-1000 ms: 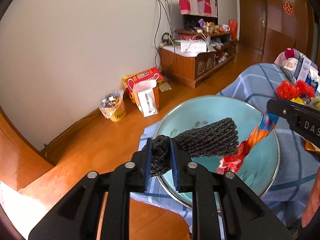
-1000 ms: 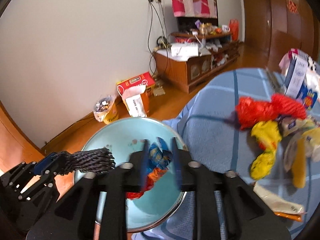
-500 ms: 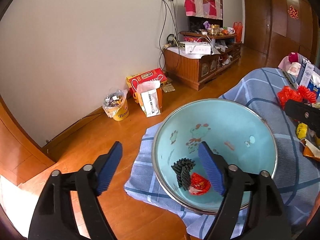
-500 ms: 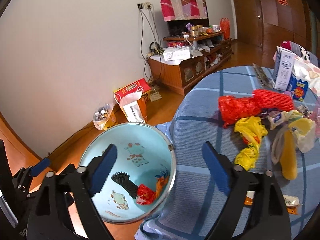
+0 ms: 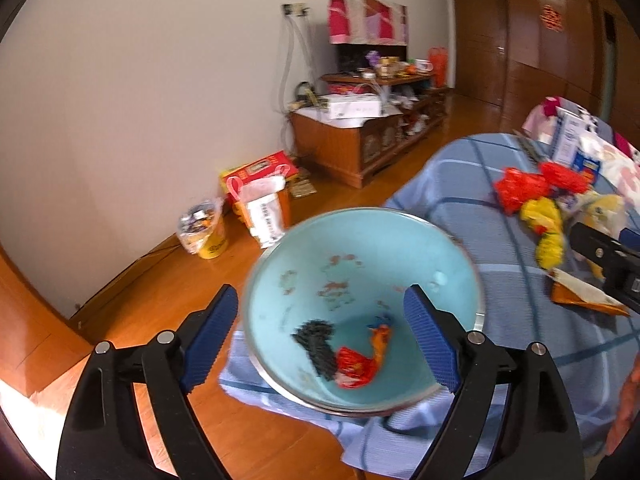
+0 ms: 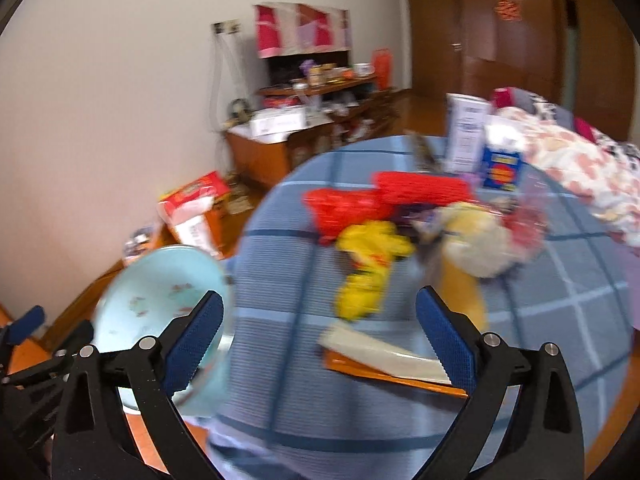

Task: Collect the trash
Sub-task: 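Move both open tools back toward the trash pile on the table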

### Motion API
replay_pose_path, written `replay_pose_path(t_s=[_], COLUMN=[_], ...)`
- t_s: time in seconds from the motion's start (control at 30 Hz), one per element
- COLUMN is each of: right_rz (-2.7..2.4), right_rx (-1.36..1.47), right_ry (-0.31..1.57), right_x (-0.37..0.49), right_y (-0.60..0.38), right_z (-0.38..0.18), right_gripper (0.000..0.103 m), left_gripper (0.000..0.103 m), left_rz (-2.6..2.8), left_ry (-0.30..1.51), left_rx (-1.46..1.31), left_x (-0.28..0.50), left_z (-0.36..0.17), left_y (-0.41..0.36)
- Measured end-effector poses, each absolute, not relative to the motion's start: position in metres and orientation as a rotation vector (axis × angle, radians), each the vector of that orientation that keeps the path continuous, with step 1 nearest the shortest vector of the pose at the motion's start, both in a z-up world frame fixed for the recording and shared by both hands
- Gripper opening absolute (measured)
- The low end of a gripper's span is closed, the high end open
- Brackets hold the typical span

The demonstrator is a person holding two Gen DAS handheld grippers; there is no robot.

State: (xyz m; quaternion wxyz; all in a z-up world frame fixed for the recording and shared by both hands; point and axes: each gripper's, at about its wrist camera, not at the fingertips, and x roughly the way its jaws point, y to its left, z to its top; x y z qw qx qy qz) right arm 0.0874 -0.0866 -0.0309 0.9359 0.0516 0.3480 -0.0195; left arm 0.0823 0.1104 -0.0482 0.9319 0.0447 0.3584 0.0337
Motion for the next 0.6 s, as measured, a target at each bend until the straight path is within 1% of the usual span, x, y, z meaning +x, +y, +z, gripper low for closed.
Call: replay_pose_path(t_s=[0.3, 0.6], right_rz=[-0.124, -0.289], right_rx=[0.106, 0.188], right_ry=[0.741, 0.739], right_x=[0.070, 0.042], right_y=[-0.138, -0.206], right_z=[-0.038, -0.056], right_gripper=[0.095, 0.095], left_gripper=[0.084, 0.084], left_rz=[-0.055, -0.183], left_ry=[0.738, 0.767], left_rx=[0.149, 0.156], left_x=[0.073, 0.075], left_z=[-0.051, -0.065], left_y=[0.054, 0.010])
